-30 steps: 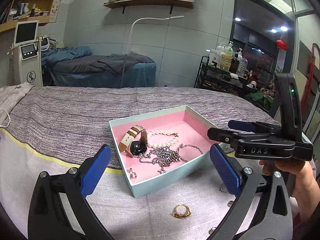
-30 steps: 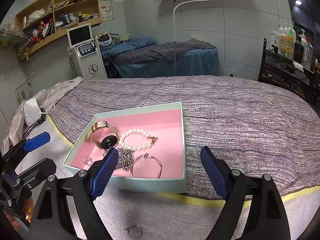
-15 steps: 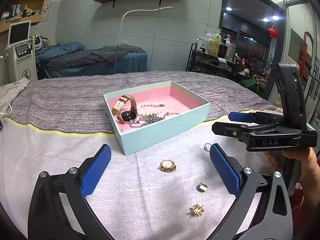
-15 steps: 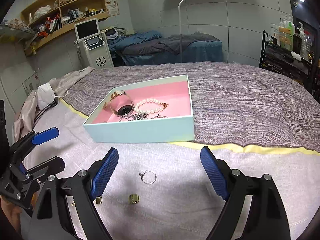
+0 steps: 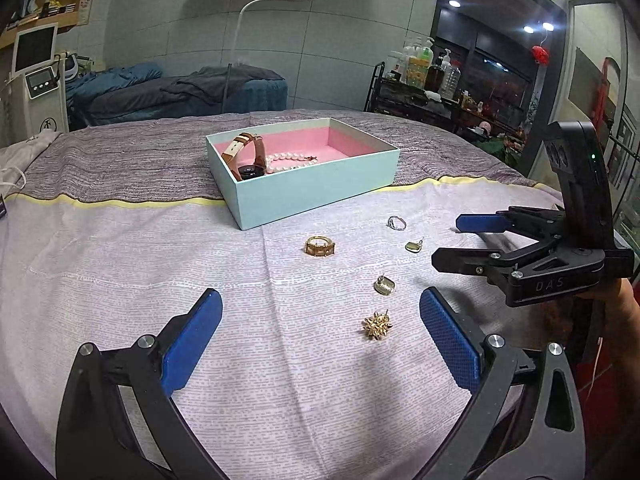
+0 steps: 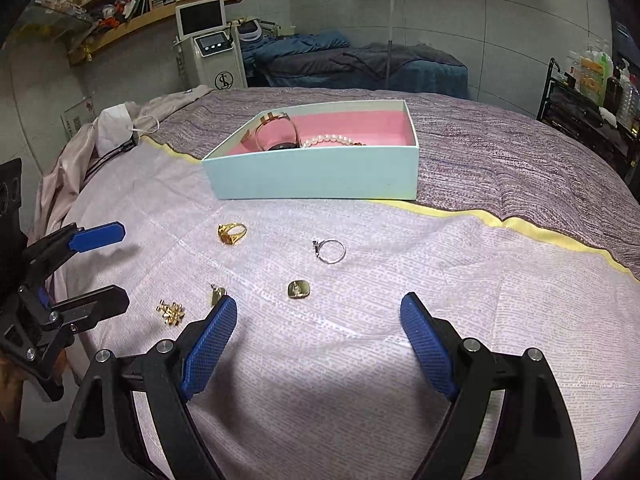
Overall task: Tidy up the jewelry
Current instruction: 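Withdraw both tools toward the gold rings and brooch on the sheet, then grasp the gold flower brooch with the left tool while the right grasps a gold pendant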
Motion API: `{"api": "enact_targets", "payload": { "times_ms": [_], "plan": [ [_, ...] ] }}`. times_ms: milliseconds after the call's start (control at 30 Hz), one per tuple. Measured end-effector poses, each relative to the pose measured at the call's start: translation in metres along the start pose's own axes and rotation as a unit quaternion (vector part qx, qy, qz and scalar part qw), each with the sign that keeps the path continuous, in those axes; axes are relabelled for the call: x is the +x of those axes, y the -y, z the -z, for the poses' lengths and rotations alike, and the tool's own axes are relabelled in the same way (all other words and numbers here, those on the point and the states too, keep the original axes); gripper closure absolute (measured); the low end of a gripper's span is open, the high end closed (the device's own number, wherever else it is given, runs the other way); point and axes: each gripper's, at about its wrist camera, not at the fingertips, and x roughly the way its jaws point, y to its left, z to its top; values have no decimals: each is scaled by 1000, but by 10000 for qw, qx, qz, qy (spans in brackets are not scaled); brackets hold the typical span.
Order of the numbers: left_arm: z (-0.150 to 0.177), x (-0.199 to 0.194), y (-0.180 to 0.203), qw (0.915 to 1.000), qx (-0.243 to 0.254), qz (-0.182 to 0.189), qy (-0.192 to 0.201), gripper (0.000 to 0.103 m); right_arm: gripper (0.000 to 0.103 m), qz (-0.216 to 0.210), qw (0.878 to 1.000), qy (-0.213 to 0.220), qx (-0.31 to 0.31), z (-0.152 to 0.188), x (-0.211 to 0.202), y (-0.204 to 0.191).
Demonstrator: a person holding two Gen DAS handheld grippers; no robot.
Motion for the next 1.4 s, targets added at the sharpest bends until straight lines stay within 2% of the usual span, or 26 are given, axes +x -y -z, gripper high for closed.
{"api": "enact_targets", "payload": {
  "times_ms": [100,167,233,300,367,433,533,600,867,1067,1167,1400],
  "plan": [
    [5,-6,2,9999,-19,98,50,6,26,26,9999,-67,-126,6,0,-6],
    [6,-7,5,9999,-20,138,62,11,32,63,9995,-96,-301,8,2,-14],
    [8,-4,9,9997,17,237,-46,29,36,124,9988,-129,-463,8,4,-20],
    [10,3,14,9993,90,310,-193,38,39,207,9984,-179,-488,6,8,-22],
    [11,5,21,9991,203,313,-215,43,44,258,9983,-194,-485,3,10,-22],
    [13,9,28,9984,343,356,-265,54,47,337,9977,-251,-529,0,14,-23],
    [16,17,37,9971,552,280,-437,65,55,405,9974,-295,-519,-6,19,-24],
    [18,24,39,9965,561,274,-563,66,56,428,9971,-322,-534,-8,22,-25],
    [15,28,35,9969,433,338,-568,68,67,386,9976,-309,-491,-11,26,-26],
    [11,32,30,9974,276,329,-583,79,79,332,9984,-284,-370,-12,27,-24],
    [10,32,30,9976,253,296,-575,84,89,298,9987,-270,-327,-11,26,-23],
    [11,31,29,9980,160,285,-535,84,90,263,9991,-198,-268,-9,24,-22]
  ]
}}
